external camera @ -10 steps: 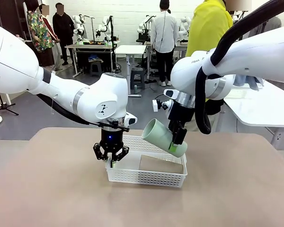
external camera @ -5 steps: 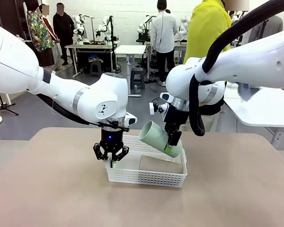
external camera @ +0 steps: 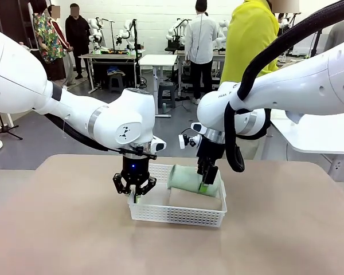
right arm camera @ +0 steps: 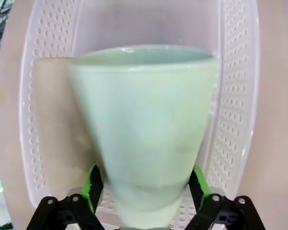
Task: Clean and organize the cups into the basket.
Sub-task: Pick up the Reusable plastic cup from the right side of the table and stack it inside the Organizing basket in the center of the table.
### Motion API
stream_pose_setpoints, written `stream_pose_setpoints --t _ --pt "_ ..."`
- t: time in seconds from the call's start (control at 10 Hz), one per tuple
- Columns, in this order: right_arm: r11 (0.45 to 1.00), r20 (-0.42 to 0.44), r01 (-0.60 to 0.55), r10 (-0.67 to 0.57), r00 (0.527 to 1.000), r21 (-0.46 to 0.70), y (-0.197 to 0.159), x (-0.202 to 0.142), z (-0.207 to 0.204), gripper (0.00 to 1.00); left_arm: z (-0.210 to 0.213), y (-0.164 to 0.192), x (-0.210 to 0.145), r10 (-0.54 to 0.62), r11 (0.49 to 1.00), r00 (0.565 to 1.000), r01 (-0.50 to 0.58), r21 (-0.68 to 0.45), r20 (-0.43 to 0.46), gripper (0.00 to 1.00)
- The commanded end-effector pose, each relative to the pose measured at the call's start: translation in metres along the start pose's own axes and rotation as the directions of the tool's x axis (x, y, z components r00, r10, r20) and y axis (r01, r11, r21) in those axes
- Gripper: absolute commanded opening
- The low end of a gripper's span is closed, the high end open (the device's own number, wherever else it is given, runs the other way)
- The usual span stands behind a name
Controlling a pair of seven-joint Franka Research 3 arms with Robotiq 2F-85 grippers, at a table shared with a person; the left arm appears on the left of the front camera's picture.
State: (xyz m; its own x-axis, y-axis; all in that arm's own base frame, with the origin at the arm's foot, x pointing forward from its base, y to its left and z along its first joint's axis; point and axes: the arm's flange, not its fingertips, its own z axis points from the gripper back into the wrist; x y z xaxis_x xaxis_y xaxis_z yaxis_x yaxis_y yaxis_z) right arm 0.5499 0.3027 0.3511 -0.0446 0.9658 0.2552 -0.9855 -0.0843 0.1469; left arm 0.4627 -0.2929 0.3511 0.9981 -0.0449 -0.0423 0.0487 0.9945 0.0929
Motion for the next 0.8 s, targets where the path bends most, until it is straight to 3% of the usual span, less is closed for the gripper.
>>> stream_pose_setpoints --t 0.0,0.5,0.6,0.7 --pt "1.000 -0.009 -0.019 0.019 1.000 -0.001 -0.005 0.001 0.006 1.00 0.000 0.001 0.001 -0.014 1.000 1.000 0.014 0.008 0.008 0.03" --pt "1.000 0.035 -0.022 0.022 0.999 -0.003 0.000 -0.004 0.016 1.00 0.000 0.001 0.001 -0.014 1.000 1.000 0.014 0.008 0.008 0.03" --pt "0.998 0.123 -0.062 0.064 0.990 -0.022 0.012 -0.014 0.033 1.00 0.000 0.001 0.001 -0.014 1.000 1.000 0.014 0.008 0.008 0.03" --pt "0.992 0.290 -0.118 0.127 0.949 -0.048 0.034 -0.034 0.061 1.00 0.000 0.001 0.001 -0.014 1.000 1.000 0.014 0.008 0.008 0.03"
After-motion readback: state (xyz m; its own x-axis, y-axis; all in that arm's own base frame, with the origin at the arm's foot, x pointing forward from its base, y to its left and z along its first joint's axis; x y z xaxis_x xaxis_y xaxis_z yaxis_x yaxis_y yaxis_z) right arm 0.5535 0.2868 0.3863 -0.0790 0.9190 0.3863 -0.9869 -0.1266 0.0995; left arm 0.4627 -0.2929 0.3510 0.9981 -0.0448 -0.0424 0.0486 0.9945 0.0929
